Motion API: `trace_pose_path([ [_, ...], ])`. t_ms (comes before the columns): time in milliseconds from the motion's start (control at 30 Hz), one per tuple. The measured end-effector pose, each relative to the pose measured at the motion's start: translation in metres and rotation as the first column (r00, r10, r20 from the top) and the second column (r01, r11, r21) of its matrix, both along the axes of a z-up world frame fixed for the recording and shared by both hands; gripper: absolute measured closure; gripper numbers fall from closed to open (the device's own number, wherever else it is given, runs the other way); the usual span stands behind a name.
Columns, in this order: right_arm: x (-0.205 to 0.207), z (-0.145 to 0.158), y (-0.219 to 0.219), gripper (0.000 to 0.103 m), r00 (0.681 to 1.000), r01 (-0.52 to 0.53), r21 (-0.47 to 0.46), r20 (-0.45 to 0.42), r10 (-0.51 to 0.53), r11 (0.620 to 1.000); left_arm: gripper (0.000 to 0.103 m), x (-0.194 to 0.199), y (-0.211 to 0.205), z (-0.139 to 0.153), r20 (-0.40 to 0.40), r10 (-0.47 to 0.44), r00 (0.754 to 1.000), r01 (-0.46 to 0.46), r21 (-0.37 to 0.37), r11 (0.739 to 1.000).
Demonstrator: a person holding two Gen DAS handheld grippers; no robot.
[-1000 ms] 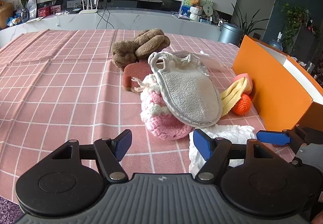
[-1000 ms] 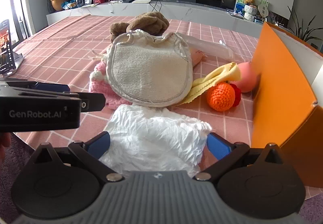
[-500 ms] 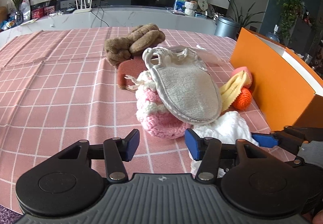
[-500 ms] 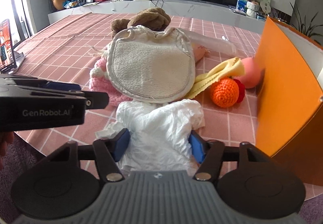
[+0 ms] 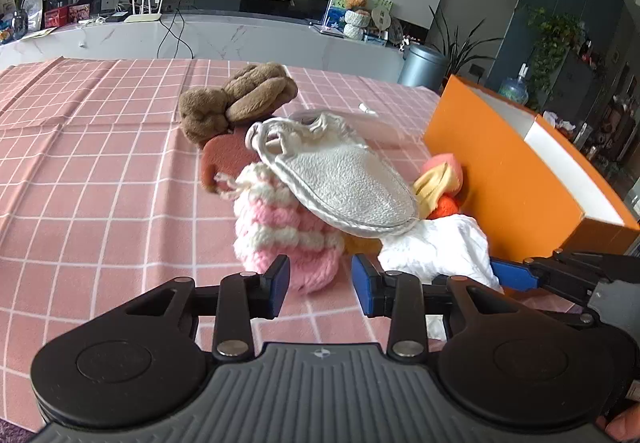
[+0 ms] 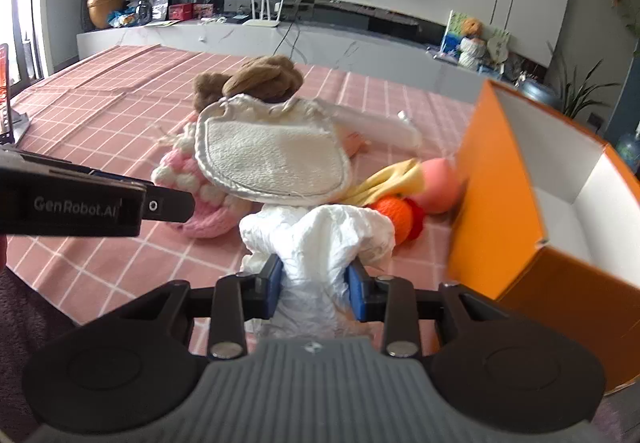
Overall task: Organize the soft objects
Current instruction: 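Lift the white cloth with the right gripper while the left gripper grasps the beige bib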
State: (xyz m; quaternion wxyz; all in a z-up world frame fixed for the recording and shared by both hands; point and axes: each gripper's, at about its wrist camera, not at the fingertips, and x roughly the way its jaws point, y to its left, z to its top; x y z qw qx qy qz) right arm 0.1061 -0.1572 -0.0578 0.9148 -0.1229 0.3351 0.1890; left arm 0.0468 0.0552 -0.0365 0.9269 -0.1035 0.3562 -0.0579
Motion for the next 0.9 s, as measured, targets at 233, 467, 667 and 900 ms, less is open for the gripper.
trace_pose_path([
  [233,-0.003,0.01,-0.002,0.069,0.999,-0.011,-0.106,0.049,0.017,0.994,0.044,0.025,0.001,0.002,-0.018,-0.007,1.0,0.005,-0.072,0.997],
  [467,0.006,0.022,0.0,0.069,0.988,0.009,-0.154,0.152,0.014,0.988,0.039,0.042,0.004,-0.001,-0.049,0.012,0.999,-0.018,-0.125,0.992],
  [667,0.012,0.032,-0.01,0.068,0.986,0.033,-0.165,0.164,-0.005,0.986,0.034,0.049,0.01,0.0,-0.062,0.014,0.998,-0.026,-0.194,0.981],
  [900,0.034,0.051,-0.018,0.067,0.987,0.038,-0.085,0.158,-0.024,0.996,0.033,0.067,0.005,-0.002,-0.082,0.018,0.996,-0.033,-0.195,0.98],
])
